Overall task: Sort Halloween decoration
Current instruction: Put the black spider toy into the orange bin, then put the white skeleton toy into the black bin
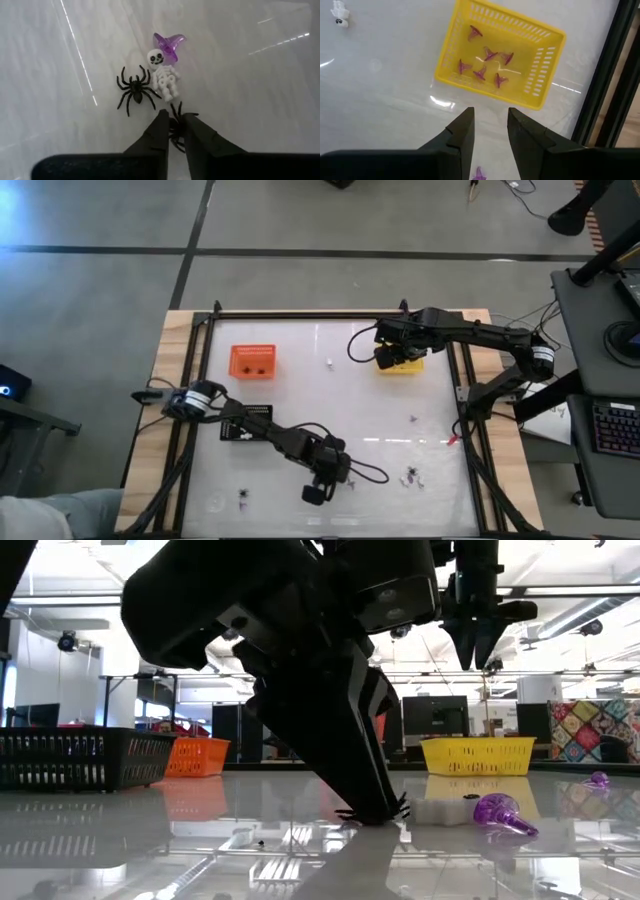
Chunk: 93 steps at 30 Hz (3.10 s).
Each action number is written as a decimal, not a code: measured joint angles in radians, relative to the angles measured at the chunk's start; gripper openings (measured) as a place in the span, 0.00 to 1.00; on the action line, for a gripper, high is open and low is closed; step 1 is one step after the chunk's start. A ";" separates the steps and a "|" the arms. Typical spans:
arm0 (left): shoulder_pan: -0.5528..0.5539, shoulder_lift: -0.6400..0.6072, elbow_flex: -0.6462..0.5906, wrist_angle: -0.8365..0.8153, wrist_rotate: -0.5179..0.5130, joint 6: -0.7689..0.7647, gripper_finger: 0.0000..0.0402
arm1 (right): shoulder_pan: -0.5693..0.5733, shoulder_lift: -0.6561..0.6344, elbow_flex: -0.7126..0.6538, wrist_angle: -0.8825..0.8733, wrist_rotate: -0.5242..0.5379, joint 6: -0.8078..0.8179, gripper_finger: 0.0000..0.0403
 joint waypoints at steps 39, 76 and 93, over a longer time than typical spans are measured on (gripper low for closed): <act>0.403 -0.293 -0.057 -0.463 -0.008 0.319 0.00 | 0.000 0.000 -0.003 -0.006 0.045 -0.039 0.23; 1.053 -0.581 -0.392 -0.493 -0.080 0.248 0.00 | 0.000 0.000 -0.003 0.000 0.053 -0.300 0.21; 1.061 -0.581 -0.392 -0.580 -0.079 0.244 0.17 | -0.001 0.000 -0.003 0.005 0.053 -0.356 0.21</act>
